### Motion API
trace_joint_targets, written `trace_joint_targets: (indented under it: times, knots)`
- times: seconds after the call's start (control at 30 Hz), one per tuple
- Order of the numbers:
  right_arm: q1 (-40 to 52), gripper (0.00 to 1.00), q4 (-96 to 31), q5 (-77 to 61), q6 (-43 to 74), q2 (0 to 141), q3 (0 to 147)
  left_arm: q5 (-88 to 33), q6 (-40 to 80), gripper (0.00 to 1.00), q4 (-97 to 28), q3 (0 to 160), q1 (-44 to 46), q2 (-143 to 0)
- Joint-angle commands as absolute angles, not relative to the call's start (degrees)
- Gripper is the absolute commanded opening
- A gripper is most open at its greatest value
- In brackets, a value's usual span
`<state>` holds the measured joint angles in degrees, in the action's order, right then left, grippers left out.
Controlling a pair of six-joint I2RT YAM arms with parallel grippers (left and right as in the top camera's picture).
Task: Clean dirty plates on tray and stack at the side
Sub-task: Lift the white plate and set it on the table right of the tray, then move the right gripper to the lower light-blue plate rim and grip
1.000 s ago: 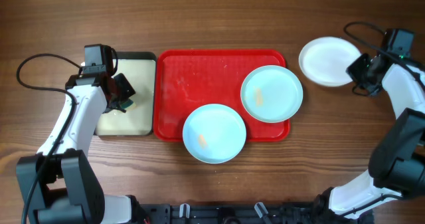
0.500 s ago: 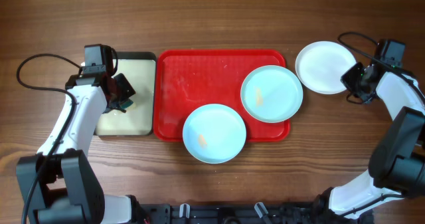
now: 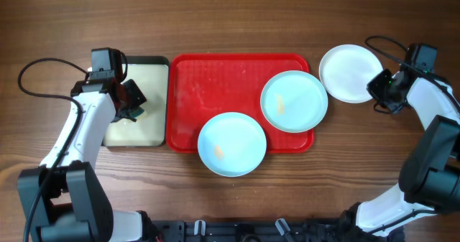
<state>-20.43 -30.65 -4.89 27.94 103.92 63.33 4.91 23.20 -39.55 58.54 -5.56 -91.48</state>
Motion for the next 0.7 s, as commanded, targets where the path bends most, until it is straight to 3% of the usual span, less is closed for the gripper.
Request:
trace_joint_targets:
  times: [0.0,0.1,0.2,0.47,0.67]
  knots:
    - [-18.3,0.49,-31.0,-6.0,25.4,103.8,62.9,5.8,22.7,0.04,-39.4,58.0,-5.3,-91.3]
    - [-16.7,0.63,-31.5,-5.8,23.7,103.8,62.9,5.8,22.7,0.04,-39.4,58.0,-5.3,-91.3]
    - [-15.0,0.7,-33.5,-5.8,22.2,103.8,64.3,5.8,22.7,0.04,-39.4,58.0,-5.3,-91.3]
    - [-6.4,0.71,-48.4,-6.1,18.4,103.7,77.5,5.8,22.7,0.04,-39.4,58.0,-5.3,-91.3]
    - [6.8,0.71,-54.6,-10.5,12.0,103.7,79.8,5.6,22.7,0.04,-39.4,58.0,-5.3,-91.3]
